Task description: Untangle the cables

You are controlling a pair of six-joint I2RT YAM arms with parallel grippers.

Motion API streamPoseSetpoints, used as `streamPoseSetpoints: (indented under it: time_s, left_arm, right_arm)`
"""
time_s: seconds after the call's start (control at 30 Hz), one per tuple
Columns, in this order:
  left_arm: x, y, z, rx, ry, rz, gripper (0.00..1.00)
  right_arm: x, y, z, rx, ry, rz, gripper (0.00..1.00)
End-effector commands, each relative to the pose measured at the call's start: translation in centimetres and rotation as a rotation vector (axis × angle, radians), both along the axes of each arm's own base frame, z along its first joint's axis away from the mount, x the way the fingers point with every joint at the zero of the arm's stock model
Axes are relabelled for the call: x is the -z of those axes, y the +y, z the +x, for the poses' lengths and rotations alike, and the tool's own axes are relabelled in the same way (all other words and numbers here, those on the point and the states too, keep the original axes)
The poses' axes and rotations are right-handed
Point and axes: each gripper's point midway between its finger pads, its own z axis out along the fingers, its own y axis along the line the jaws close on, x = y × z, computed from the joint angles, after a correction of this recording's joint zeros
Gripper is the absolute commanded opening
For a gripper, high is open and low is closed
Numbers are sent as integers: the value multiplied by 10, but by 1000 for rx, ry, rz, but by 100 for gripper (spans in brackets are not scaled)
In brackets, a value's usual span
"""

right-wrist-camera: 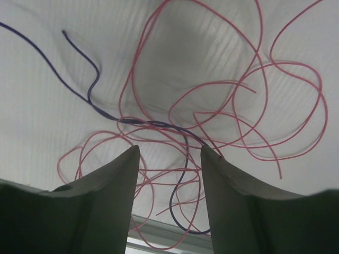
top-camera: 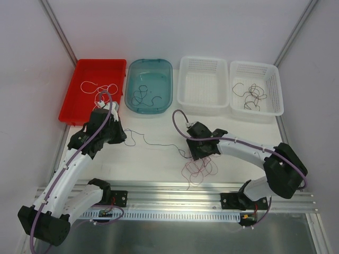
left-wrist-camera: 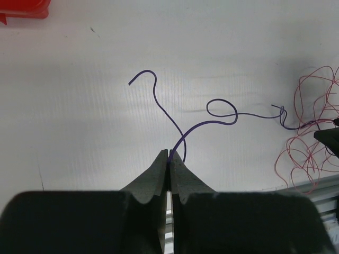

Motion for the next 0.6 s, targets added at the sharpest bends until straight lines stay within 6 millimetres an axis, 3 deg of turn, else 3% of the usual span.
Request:
streamPoseSetpoints:
  time_s: [0.0, 0.23, 0.33, 0.5, 0.57]
  left_arm:
    - [-5, 6, 4, -9, -46, 25, 0]
    - [-4, 14, 9, -28, -52, 69, 0]
    - [-3, 18, 10, -42, -57, 90, 0]
    - [-3, 32, 15, -84, -70, 161, 0]
    - [-3, 41, 17, -111, -77, 203, 0]
  right_arm:
    - [-13, 1, 26, 20, -114, -39, 52]
    - [-2, -15, 39, 48, -156, -162, 42]
    - [4, -16, 42, 47, -152, -188, 32]
    - [-12, -23, 51, 77, -188, -186, 12]
    - [-24, -38, 57, 125, -202, -188, 1]
